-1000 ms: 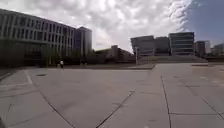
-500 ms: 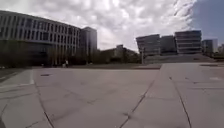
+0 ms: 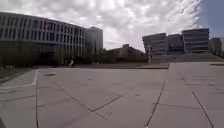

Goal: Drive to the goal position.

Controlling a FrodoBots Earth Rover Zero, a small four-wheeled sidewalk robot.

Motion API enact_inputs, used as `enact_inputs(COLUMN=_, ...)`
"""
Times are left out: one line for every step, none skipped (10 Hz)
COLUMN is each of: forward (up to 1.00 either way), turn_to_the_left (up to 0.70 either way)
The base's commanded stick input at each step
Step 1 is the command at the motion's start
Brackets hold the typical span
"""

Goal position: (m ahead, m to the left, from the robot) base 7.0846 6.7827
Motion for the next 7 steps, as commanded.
enact_inputs(forward=0.70, turn_to_the_left=0.14)
enact_inputs(forward=0.70, turn_to_the_left=0.14)
enact_inputs(forward=0.70, turn_to_the_left=0.14)
enact_inputs(forward=0.70, turn_to_the_left=0.14)
enact_inputs(forward=0.70, turn_to_the_left=0.14)
enact_inputs(forward=0.70, turn_to_the_left=0.14)
enact_inputs(forward=0.70, turn_to_the_left=0.14)
